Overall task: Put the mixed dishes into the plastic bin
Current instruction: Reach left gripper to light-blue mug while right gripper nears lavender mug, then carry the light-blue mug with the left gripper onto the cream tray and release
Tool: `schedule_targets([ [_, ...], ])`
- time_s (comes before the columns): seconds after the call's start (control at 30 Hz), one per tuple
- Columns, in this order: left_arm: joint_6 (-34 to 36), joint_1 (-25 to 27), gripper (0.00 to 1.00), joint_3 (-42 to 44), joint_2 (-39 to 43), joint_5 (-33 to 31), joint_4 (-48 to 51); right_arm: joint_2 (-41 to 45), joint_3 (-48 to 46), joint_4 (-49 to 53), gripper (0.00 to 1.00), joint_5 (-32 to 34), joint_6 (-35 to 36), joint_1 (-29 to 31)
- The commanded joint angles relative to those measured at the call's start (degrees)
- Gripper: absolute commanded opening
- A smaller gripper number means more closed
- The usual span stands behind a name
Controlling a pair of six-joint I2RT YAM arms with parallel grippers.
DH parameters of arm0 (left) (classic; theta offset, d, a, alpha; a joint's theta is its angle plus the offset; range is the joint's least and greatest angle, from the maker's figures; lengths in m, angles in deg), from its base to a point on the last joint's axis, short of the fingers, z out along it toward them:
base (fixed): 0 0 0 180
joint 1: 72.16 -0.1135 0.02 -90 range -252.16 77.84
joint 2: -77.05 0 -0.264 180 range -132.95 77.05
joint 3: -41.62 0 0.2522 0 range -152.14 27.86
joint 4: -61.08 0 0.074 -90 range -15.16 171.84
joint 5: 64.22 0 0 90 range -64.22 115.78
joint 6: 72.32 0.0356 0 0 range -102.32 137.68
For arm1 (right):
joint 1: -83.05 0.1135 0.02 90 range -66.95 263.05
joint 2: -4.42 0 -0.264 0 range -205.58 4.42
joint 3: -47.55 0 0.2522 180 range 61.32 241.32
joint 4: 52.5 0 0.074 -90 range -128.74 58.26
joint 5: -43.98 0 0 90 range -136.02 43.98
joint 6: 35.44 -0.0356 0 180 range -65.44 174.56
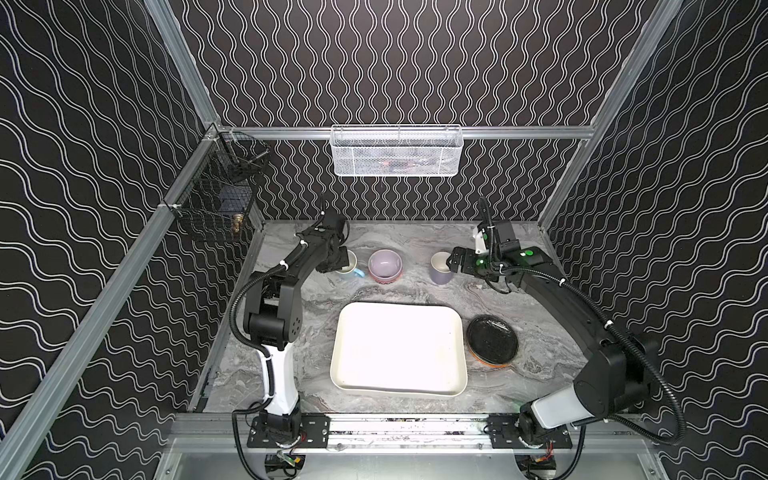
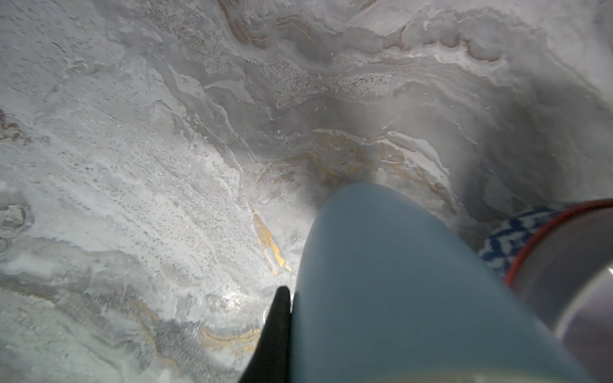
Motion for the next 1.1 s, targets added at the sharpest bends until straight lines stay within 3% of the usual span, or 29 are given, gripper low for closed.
schedule_targets([
  [0.0,-2.03,0.01,0.00,-1.59,3.34,1.19,3.31,0.85,-0.04,0.09,0.99,-1.24,-0.39,0.14],
  [0.3,-6.05,2.00,0.00,3.54,14.65,6.15,9.32,2.05,-1.46,0.79,0.99,-2.44,-0.08,0.43],
  [0.67,-9.98,14.85,0.03,8.49,25.46,0.89,21.00,7.87,-8.39,-0.81,0.99,-4.02,-0.50,1.01],
  [1.07,-11.13,17.85,0.02,24.80,30.59,2.21,16.54,11.32,-11.48,-0.11,0.99,-2.36,-2.15,1.80],
])
